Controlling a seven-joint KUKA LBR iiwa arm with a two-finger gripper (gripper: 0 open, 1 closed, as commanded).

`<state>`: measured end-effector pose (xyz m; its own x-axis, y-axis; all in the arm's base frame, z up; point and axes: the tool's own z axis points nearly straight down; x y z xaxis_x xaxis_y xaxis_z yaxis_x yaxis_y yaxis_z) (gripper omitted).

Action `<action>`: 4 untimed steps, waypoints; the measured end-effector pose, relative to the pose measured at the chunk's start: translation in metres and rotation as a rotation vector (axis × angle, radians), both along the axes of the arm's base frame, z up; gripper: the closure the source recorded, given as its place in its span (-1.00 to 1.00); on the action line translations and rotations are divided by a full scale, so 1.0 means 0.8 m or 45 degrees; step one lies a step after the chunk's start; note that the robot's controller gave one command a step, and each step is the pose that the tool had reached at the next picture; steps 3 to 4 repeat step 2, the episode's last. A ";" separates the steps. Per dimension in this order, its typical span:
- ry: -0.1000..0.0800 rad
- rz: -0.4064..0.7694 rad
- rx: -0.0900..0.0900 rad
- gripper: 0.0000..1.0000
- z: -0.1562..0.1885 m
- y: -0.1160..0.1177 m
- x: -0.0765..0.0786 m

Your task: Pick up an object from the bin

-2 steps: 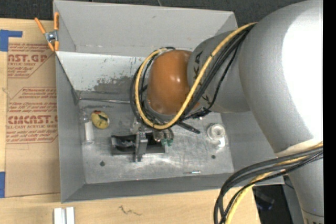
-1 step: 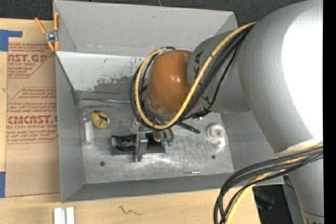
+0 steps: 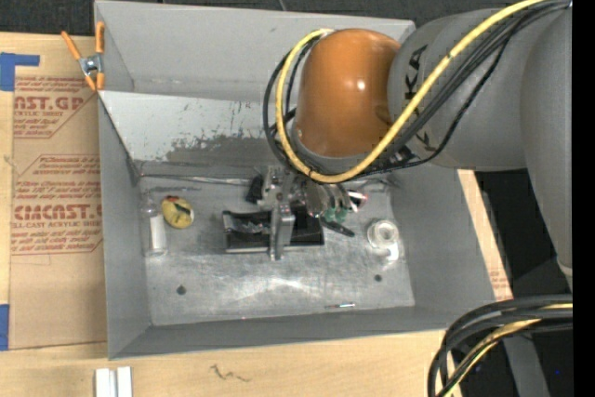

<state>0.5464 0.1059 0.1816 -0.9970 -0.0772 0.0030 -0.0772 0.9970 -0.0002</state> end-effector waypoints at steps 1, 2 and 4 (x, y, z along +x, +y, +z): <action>0.000 0.000 0.000 1.00 0.000 0.000 0.000; 0.005 -0.021 -0.001 1.00 0.039 -0.005 -0.006; 0.005 -0.021 -0.001 1.00 0.039 -0.005 -0.006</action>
Offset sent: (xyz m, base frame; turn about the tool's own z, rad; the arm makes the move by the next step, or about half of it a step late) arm -0.0049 -0.0065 0.0505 0.0273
